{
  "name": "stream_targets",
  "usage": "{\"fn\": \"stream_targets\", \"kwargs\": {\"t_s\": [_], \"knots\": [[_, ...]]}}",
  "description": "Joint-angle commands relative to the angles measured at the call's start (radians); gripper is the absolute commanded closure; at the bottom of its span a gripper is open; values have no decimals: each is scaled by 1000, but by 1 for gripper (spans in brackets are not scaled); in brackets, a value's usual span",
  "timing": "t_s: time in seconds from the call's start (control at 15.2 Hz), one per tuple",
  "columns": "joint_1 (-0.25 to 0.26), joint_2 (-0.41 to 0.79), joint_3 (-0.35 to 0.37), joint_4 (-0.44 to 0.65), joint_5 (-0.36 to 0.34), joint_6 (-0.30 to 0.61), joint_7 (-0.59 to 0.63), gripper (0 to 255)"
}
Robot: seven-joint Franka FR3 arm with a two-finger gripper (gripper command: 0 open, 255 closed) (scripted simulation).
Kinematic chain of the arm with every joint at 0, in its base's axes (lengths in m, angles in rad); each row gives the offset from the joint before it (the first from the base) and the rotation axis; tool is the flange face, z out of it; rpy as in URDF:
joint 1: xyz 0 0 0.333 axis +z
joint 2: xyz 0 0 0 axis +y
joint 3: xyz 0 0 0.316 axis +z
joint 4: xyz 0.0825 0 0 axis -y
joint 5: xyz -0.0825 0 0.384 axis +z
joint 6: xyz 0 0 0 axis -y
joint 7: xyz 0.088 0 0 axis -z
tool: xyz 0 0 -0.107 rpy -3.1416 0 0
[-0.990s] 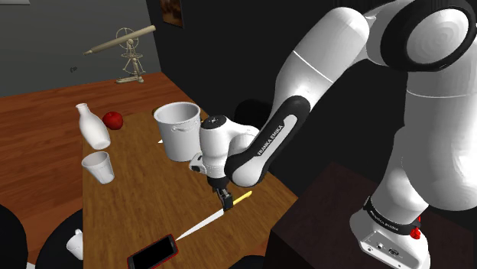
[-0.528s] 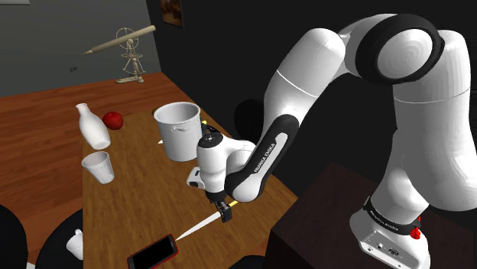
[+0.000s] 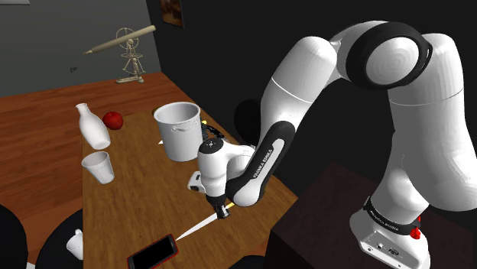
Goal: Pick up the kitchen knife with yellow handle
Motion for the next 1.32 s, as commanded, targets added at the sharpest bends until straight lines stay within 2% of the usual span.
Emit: {"fn": "stream_targets", "kwargs": {"t_s": [0.0, 0.33, 1.25], "knots": [[0, 0, 0, 0, 0, 0, 0, 255], [1, 3, -1, 3, -1, 1, 1, 255], [-38, -172, 51, -28, 64, -142, -46, 255]]}}
